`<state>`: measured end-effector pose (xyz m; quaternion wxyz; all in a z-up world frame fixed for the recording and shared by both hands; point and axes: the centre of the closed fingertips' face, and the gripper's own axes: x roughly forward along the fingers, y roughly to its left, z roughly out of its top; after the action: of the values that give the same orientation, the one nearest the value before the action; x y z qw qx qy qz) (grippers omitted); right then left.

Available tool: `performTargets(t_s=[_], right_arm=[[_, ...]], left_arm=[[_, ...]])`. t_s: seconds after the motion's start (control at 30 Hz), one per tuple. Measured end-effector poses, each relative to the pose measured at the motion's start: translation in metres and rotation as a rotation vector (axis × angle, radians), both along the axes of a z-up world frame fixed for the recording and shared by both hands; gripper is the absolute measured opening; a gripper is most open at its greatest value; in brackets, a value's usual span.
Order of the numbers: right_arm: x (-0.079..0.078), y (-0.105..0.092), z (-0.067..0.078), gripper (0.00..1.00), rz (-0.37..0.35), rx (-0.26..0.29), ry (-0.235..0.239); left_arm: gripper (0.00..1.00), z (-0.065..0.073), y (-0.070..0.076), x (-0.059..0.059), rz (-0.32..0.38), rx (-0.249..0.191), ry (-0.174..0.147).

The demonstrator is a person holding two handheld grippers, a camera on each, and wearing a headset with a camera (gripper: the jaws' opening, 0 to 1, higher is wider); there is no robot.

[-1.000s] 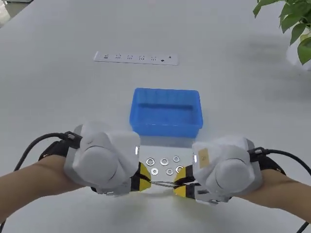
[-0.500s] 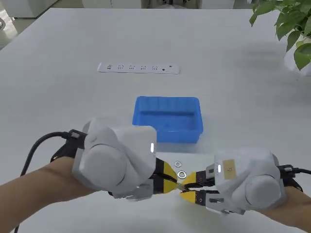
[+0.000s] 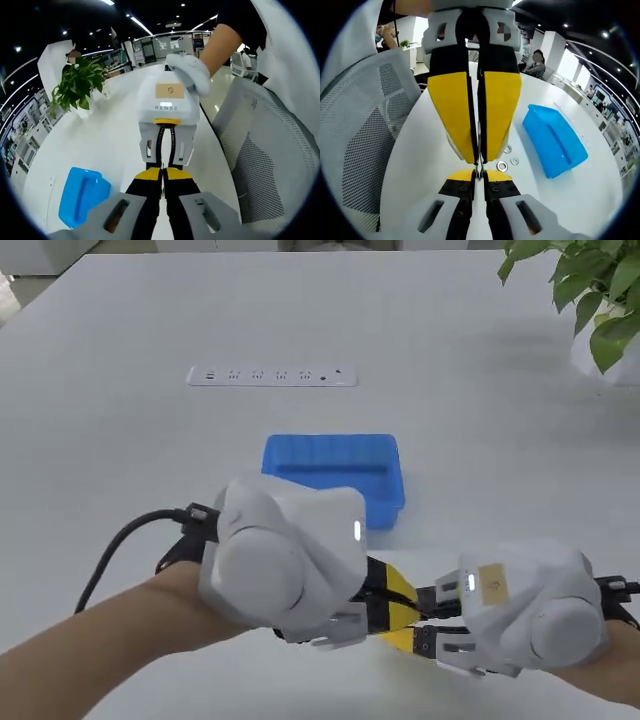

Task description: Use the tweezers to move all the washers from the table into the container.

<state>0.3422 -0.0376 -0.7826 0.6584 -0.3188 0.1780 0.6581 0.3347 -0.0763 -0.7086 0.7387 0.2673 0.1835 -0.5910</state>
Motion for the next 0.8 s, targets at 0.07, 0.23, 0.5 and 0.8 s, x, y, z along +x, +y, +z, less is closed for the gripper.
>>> performTargets(t_s=[0.07, 0.23, 0.5, 0.8], right_arm=[[0.001, 0.0, 0.0, 0.08, -0.001, 0.004, 0.008], [0.0, 0.001, 0.0, 0.08, 0.0, 0.01, 0.018], [0.0, 0.004, 0.0, 0.08, 0.009, 0.011, 0.02], [-0.005, 0.009, 0.001, 0.08, 0.028, -0.008, -0.003]], left_arm=[[0.05, 0.0, -0.001, 0.001, 0.006, -0.021, 0.006], [0.06, -0.002, 0.001, 0.002, 0.016, -0.04, 0.015], [0.06, -0.005, 0.006, 0.002, 0.028, -0.056, 0.021], [0.05, -0.004, 0.013, -0.005, 0.029, -0.053, 0.01]])
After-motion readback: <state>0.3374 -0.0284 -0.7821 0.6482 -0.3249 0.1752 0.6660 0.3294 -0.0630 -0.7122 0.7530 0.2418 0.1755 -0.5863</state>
